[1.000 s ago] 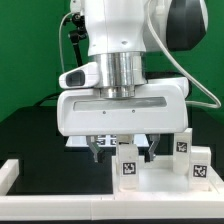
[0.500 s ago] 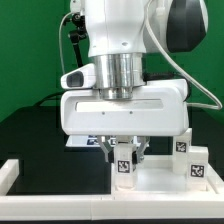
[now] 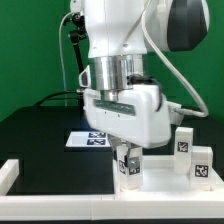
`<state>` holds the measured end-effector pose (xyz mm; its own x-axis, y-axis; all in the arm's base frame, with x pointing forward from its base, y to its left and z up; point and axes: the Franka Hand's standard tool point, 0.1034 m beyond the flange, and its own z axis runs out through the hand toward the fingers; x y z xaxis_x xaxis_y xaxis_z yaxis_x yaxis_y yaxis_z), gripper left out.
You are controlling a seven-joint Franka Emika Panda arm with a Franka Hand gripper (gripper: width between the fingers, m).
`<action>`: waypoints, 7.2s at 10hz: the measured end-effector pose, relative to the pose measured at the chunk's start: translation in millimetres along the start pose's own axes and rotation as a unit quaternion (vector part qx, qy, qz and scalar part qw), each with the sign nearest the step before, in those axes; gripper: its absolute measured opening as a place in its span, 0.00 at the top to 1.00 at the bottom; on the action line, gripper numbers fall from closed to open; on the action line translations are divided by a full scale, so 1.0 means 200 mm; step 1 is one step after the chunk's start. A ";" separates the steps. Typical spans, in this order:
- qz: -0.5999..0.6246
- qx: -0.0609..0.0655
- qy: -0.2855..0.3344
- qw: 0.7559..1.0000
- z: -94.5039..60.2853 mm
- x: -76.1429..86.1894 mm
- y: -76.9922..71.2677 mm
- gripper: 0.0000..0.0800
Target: Assemble square table
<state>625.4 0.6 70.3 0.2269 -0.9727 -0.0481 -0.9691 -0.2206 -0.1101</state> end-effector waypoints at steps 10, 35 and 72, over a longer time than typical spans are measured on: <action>-0.176 0.000 -0.005 0.984 0.02 -0.04 0.01 0.19; -0.021 -0.010 -0.035 0.999 0.01 -0.03 0.02 0.23; 0.301 0.036 -0.097 0.948 -0.44 -0.23 -0.11 0.19</action>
Offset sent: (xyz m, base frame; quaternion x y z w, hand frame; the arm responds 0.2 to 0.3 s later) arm 0.0000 0.0000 0.0000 0.0000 0.0000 0.1296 0.9916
